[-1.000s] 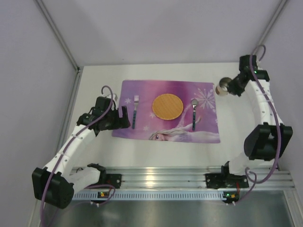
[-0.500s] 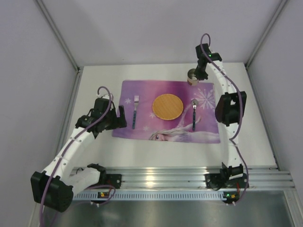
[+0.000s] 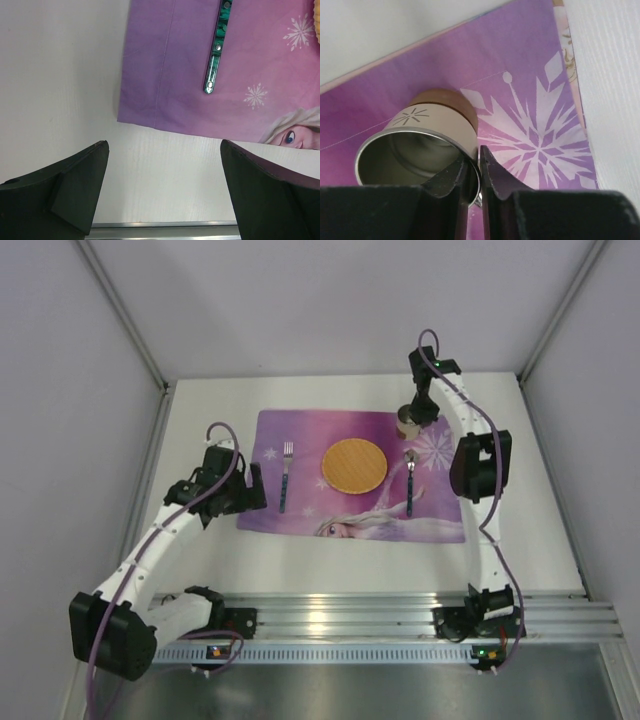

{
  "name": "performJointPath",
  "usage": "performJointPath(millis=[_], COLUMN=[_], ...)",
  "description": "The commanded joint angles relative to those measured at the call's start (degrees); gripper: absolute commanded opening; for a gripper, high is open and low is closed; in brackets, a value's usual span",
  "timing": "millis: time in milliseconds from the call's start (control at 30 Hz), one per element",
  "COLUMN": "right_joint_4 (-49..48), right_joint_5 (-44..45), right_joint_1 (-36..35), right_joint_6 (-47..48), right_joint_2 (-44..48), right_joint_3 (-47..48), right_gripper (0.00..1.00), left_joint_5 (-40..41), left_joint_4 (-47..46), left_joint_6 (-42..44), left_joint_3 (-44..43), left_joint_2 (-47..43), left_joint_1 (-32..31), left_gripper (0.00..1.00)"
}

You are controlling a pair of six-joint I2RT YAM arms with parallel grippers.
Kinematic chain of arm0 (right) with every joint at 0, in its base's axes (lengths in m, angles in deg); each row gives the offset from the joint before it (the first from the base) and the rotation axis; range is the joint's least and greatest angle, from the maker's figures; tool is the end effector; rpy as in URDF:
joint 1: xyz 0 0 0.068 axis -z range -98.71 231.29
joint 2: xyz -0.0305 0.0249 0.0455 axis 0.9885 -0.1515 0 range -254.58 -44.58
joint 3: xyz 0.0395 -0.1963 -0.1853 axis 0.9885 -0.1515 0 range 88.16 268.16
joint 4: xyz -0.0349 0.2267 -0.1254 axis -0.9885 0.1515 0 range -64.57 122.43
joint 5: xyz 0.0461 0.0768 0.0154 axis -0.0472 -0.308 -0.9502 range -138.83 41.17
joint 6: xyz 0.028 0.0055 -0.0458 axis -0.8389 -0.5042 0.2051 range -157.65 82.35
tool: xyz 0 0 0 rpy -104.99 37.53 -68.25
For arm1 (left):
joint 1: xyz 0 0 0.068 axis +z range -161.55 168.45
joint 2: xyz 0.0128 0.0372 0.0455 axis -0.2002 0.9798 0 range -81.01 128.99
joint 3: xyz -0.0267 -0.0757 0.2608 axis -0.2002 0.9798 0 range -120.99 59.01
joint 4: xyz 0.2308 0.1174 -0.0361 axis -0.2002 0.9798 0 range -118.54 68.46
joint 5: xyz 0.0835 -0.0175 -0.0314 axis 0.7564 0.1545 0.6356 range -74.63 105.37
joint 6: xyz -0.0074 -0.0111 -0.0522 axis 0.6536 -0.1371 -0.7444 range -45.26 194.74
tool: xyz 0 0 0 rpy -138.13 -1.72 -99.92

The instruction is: Set the dinner table for one person

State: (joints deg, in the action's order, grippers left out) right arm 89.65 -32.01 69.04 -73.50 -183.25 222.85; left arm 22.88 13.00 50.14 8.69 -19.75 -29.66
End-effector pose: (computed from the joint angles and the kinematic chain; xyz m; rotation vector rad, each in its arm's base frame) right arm 0.4975 0.0975 0.2303 0.6214 2.6012 -0.1512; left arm 0.2024 -0.0613 0.2708 -0.1954 2.4743 -0.1554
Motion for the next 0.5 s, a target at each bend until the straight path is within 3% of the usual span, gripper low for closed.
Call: performJointPath(millis=[0,67,167,233,467], right_joint_4=[1.96,1.96,1.69,0.64,-3.40], right_joint_5=[-1.26,-2.31,-2.84,-2.67,-2.84], right_joint_1=[-0.14,-0.14,-0.05,0.12,1.09], right_joint_6=[-0.71,-0.88,-0.71,-0.36,2.54], right_joint_2=[-2.21,-3.44,-4.41,-3.98,2.34], right_joint_3=[0.31,-0.31,-0.31,-0.31,-0.48], right_gripper=[0.18,0.33,0.46,0.50,0.77], left_joint_5=[1.28,1.11,0.49,0.05,-0.39], left_joint_4=[-0.93,-0.85,-0.58,-0.32,-0.58], left_joint_6=[-0.62,-0.62,-0.54,-0.54,-0.36], left_joint_3=[-0.21,-0.30,-0.56,-0.65,-0.48], left_joint_2=[1.49,2.03,3.08,3.52,2.29], left_joint_1=[-0.26,-0.26,-0.26,-0.26,-0.26], left_gripper=[0.98,0.98,0.98,0.98,0.98])
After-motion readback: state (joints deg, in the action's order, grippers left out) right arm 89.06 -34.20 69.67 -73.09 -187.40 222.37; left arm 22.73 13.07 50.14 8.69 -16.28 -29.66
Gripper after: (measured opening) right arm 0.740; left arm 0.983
